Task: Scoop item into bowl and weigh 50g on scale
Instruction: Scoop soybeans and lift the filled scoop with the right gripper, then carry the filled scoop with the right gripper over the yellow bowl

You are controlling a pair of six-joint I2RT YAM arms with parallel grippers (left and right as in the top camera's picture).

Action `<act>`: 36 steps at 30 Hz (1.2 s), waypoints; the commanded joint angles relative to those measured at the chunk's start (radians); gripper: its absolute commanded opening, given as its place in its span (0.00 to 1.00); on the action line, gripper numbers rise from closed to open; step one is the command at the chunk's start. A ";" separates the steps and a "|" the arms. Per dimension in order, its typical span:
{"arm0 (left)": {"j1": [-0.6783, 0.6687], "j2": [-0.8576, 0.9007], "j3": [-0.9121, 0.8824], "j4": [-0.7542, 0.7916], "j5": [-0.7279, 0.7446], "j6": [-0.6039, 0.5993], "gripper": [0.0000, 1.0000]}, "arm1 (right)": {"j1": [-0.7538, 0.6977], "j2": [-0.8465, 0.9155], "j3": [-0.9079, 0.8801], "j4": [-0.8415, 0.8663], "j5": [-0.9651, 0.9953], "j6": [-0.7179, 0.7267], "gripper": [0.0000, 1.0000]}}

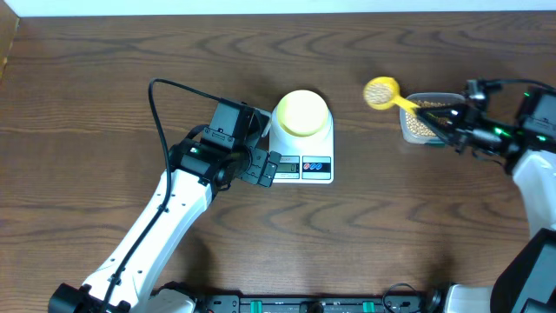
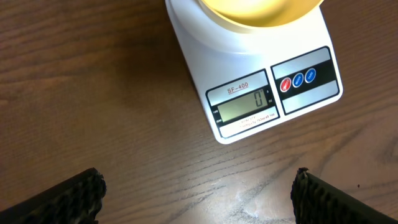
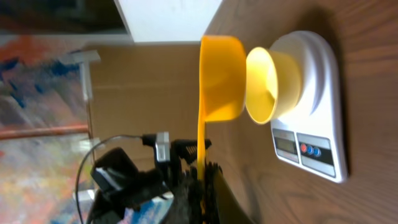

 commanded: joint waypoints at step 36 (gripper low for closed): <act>-0.002 -0.003 0.000 -0.002 -0.005 0.014 0.98 | 0.468 0.008 -0.002 0.291 0.599 -0.291 0.02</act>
